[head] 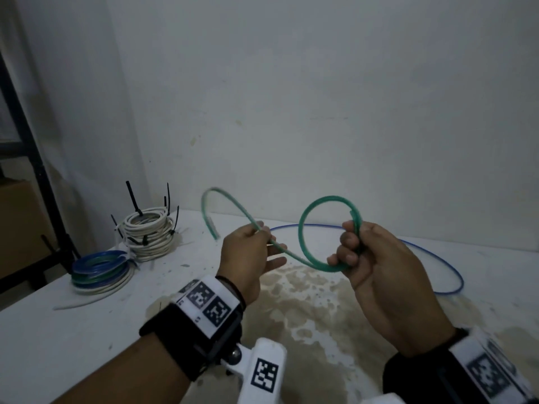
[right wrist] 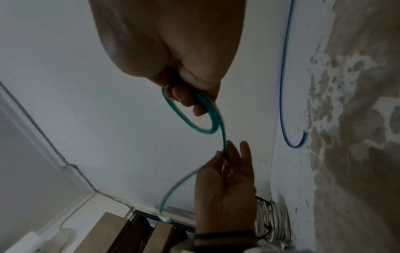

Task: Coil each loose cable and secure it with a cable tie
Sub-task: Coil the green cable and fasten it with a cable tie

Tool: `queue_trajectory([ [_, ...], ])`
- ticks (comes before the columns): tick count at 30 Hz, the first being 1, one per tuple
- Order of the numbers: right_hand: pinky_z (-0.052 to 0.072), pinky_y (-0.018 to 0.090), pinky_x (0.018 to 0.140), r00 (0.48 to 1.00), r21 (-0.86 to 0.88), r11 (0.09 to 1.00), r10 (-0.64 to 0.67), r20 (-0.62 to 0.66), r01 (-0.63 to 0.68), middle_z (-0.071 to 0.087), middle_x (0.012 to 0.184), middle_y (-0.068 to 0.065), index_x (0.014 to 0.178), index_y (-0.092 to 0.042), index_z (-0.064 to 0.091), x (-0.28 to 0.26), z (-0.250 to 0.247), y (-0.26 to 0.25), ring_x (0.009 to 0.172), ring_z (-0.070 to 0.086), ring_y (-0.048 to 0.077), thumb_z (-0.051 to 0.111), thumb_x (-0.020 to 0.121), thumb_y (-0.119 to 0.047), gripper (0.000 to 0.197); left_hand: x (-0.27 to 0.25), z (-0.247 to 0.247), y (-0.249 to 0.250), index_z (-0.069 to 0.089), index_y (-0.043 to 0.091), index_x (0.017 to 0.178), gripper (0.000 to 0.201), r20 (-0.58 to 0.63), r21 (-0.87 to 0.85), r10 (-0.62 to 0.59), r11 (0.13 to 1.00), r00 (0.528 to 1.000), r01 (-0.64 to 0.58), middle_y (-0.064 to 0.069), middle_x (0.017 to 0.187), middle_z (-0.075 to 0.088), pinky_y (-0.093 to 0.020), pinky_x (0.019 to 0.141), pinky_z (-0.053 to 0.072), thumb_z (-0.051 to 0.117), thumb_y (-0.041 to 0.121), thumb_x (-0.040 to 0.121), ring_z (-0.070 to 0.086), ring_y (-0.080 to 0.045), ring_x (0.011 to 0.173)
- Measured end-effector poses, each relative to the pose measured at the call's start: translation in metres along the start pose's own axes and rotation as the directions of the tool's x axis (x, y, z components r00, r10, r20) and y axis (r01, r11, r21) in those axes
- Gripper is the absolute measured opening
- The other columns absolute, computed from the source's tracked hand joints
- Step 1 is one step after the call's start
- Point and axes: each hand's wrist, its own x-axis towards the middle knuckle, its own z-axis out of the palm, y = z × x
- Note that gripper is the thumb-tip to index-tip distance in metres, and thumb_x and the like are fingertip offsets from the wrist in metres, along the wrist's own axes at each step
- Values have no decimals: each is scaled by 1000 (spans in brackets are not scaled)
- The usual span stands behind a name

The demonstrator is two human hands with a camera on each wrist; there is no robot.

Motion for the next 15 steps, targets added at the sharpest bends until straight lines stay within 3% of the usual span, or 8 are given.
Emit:
queue_trajectory([
  [2,43,30,59,1000,-72,997,15,14,-14,47,59,-1,87,-5,56,-2,-1,2,50,38,10,32,99,-10,27,3,-1,4,57,12,112,21,-4,116,88,989,996,-87,-13,76,58,-37,63,59,47,3,96,64,-23,67],
  [5,42,33,63,999,-243,970,11,39,-2,45,62,1,87,-5,59,-4,-1,4,51,38,10,34,99,-10,28,3,-1,11,62,7,99,17,24,275,209,939,978,-208,-13,81,62,-36,66,59,48,1,93,67,-19,66],
  [7,42,34,64,999,-333,943,9,51,8,44,64,2,85,-6,61,-5,-1,4,52,40,10,36,99,-10,30,3,-1,15,63,11,91,16,60,334,244,909,968,-250,-9,76,61,-36,65,59,48,6,95,66,-16,61],
  [10,42,36,66,998,-427,904,21,57,6,45,65,4,85,-9,64,-5,-2,4,53,40,11,37,100,-12,32,4,0,18,67,4,87,22,135,416,297,849,945,-326,-8,67,60,-41,70,59,51,15,97,61,-14,54],
  [12,41,36,66,998,-460,888,26,53,2,47,64,3,86,-11,66,-4,-1,6,54,40,12,38,100,-14,31,4,-1,20,68,1,80,29,158,452,341,809,927,-375,-12,66,63,-47,75,58,53,20,96,63,-22,61],
  [15,39,33,63,998,-498,867,8,63,24,47,65,5,85,-13,68,-2,-3,7,55,39,13,41,99,-13,31,0,1,23,71,12,74,28,174,409,332,832,927,-375,-10,72,69,-48,81,56,54,19,94,68,-33,81],
])
